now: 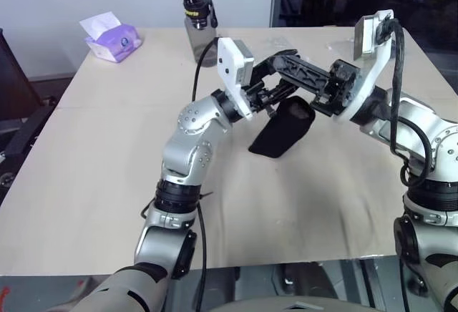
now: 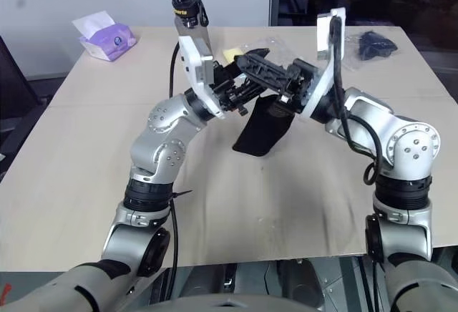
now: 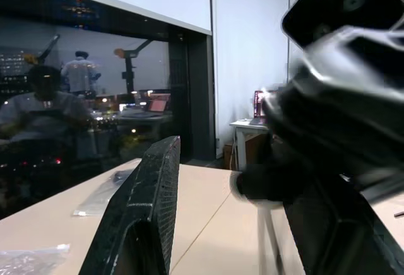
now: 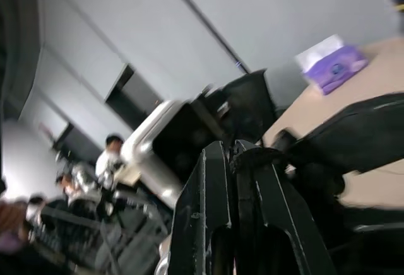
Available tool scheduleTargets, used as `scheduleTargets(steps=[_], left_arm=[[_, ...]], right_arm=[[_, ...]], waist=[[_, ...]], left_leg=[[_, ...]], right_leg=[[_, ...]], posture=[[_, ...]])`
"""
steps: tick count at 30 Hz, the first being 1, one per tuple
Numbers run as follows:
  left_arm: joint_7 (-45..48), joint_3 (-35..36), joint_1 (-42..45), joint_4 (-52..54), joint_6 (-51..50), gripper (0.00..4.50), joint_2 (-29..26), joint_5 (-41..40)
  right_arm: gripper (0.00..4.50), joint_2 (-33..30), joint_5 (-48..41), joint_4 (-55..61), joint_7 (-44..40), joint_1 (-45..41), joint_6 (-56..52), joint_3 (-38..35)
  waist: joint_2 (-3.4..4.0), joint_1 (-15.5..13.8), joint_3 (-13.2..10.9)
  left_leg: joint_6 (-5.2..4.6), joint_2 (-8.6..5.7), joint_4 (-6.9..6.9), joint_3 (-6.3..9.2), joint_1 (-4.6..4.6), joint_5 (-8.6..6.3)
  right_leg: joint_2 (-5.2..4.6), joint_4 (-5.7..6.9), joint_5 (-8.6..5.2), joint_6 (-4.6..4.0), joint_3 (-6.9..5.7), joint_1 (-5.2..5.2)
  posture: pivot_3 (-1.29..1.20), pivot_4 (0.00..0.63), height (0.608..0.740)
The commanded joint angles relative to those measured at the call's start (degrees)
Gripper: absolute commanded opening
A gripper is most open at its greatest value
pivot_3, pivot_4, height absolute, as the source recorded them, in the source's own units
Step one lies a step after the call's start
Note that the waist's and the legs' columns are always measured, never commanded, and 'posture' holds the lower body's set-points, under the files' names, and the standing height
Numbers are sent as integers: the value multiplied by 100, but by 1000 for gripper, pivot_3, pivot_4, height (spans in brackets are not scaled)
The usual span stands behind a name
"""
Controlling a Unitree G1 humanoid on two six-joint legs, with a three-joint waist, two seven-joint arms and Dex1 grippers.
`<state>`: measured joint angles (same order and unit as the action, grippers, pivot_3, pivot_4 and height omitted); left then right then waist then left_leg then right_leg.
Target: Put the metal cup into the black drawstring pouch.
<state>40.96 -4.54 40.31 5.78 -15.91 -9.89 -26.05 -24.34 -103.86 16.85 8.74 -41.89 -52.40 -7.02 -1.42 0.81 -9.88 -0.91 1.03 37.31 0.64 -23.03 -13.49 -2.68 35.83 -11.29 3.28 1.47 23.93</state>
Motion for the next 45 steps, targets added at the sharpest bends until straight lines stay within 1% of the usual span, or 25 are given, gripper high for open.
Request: scheduleTargets(steps=[1,4,7,8,11,14,17,18,20,22,25,28,31,32,33,34,35,36,38,39,42,45], left_arm=[[21,40,92,336,29,2376,30,-137],[-13,145,116,356,-4,1587,109,-313],[29,136,102,377,-10,307,86,-367],[29,129,98,379,-9,214,79,-368],[2,102,99,361,-13,214,62,-334],[-62,-23,28,293,-83,214,-23,-133],[-45,-149,-112,218,-166,214,-122,5],[-60,-177,-144,213,-231,214,-141,26],[-111,-201,-173,253,-418,214,-123,-34],[-100,-309,-210,283,-480,214,-159,57],[71,-431,-316,338,-408,214,-219,98],[306,-453,-447,447,-497,214,-299,-77],[295,-388,-526,437,-620,214,-331,-191],[350,-324,-548,481,-675,1220,-307,-377],[407,-274,-562,554,-767,1448,-280,-573],[446,-243,-569,607,-841,1836,-262,-707],[375,-275,-569,628,-846,2457,-257,-623],[284,-318,-571,625,-836,2706,-260,-494],[161,-458,-617,620,-850,3753,-321,-204],[122,-481,-683,655,-876,4177,-349,-150],[112,-480,-887,806,-928,4177,-461,-135],[182,-382,-1154,1010,-977,4177,-722,-157]], right_arm=[[0,33,-309,79,203,-19,280,-36],[0,50,-380,80,305,-9,353,3],[0,38,-385,73,332,-18,377,35],[0,35,-394,76,342,-15,390,42],[0,31,-350,91,320,-21,439,60],[0,163,81,112,10,-230,701,-61],[0,378,520,71,-501,-721,1247,-362],[0,444,764,71,-735,-878,1469,-460],[0,532,1527,51,-1223,-1137,1977,-567],[0,507,2579,-35,-1519,-1282,2483,-475],[0,758,3316,-135,-1822,-1444,3036,-487],[0,1095,3296,-159,-1882,-1665,3363,-755],[0,1161,3137,-149,-1855,-1686,3257,-834],[0,1101,3158,-143,-1865,-1586,3098,-763],[0,1008,3186,-129,-1880,-1448,2893,-662],[0,944,3209,-120,-1898,-1356,2748,-600],[0,820,3350,-85,-2043,-1189,2592,-459],[0,751,3439,-39,-2162,-1070,2509,-373],[0,648,3275,66,-2131,-877,2179,-291],[0,616,3199,136,-2138,-772,2065,-279],[0,566,3038,285,-2199,-544,1821,-282],[0,479,2935,416,-2212,-369,1620,-317]], waist=[[0,-1,0],[0,-2,0],[0,-1,0],[0,-1,0],[0,0,0],[0,1,0],[12,13,-7],[13,5,-8],[12,-5,-7],[12,-10,-7],[13,-3,-8],[17,10,-10],[18,6,-10],[18,5,-10],[20,5,-9],[20,-2,-10],[20,-1,-10],[20,-10,-10],[20,-4,-9],[20,1,-9],[20,10,-10],[21,15,-10]], left_leg=[[0,0,0,0,-1,0],[0,1,0,0,-2,0],[0,1,0,-1,-2,0],[0,1,0,0,-2,0],[0,1,0,0,-1,0],[0,1,0,0,-2,0],[0,1,0,-2,-2,0],[0,1,0,-2,-1,0],[0,2,-1,1,-2,0],[0,2,0,4,-5,0],[0,1,-1,-1,-6,0],[0,3,-4,-3,-8,0],[0,7,-5,1,-17,0],[0,8,-5,1,-17,0],[0,8,-5,0,-17,0],[0,8,-5,-2,-16,0],[0,7,-2,-1,-23,0],[0,7,0,-1,-28,0],[0,6,7,7,-38,0],[0,5,7,2,-36,0],[0,6,7,2,-37,0],[0,9,1,4,-39,0]], right_leg=[[0,0,0,0,-1,1],[0,-1,0,0,0,1],[0,-2,0,0,0,1],[0,-1,0,0,0,1],[1,-1,0,0,0,1],[1,-2,0,0,0,1],[2,-1,0,0,1,2],[2,-1,0,0,2,3],[3,-1,0,1,-2,4],[3,-4,0,1,-5,3],[3,-9,0,1,-2,4],[3,1,0,1,2,15],[5,6,1,0,-2,26],[5,6,1,0,-3,26],[5,6,1,0,-3,25],[5,4,0,0,-1,25],[4,2,0,0,-3,26],[4,1,1,0,-3,29],[2,-2,1,0,-12,31],[2,0,1,0,-7,31],[2,2,1,-1,-6,34],[4,5,1,-1,-8,43]], posture=[[0,150,740],[0,150,740],[0,150,740],[0,150,740],[0,150,740],[0,150,740],[0,150,740],[0,150,740],[0,150,740],[0,150,740],[0,150,740],[0,150,740],[0,150,740],[0,150,740],[0,150,740],[0,150,740],[0,150,740],[0,150,740],[0,150,740],[0,150,740],[0,150,740],[0,150,740]])
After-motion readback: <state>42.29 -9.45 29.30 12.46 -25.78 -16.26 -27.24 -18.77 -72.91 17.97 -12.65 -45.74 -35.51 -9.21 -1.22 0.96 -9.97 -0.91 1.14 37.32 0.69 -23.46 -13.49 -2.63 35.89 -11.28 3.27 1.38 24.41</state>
